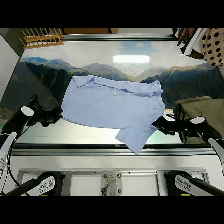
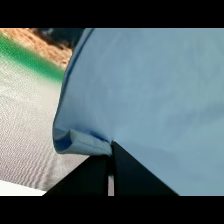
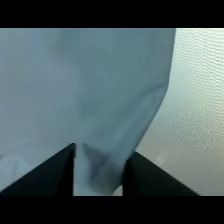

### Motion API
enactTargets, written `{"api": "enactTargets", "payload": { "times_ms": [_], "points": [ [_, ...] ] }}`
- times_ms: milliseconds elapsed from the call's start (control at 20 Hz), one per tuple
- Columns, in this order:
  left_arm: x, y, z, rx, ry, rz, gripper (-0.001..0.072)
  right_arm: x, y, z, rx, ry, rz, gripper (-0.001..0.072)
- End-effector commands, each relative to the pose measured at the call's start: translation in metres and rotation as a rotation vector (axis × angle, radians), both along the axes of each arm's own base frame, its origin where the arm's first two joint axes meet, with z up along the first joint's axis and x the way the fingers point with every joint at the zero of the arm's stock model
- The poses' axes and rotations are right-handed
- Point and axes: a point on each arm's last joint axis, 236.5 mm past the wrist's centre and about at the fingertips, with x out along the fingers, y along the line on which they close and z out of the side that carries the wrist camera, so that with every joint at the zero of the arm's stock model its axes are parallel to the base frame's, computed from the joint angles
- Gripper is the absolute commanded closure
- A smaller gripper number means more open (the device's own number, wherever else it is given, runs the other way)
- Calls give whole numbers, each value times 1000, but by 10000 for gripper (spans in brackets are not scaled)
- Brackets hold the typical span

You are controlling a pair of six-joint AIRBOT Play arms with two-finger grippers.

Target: Fold the clothes and pants, and hang the long-sleeved shirts on hangers.

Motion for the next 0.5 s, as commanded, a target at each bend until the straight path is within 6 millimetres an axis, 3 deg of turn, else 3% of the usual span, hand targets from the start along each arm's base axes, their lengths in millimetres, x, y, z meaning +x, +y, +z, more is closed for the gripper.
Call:
{"api": "enactTargets", "payload": {
  "times_ms": [0, 50, 100, 200, 250, 350, 450],
  "points": [
    [0, 0, 0, 2, -1, -2, 697, 13, 10, 0, -12, -64, 16, 548],
    [0, 0, 0, 2, -1, -2, 697, 14, 10, 1, -20, -75, 32, 659],
    [0, 0, 1, 2, -1, -2, 697, 16, 9, 4, -29, -95, 48, 700],
    [5, 1, 8, 6, -14, -9, 697, 30, 3, 26, -72, -168, 70, 701],
    [15, 5, 25, 10, -46, -11, 696, 43, -1, 50, -102, -237, 90, 701],
    [46, 20, 96, 48, -212, 2, 697, 74, -11, 128, -202, -435, 153, 701],
    [66, 36, 211, 117, -467, 22, 697, 93, -18, 240, -331, -677, 208, 701]
  ]
}}
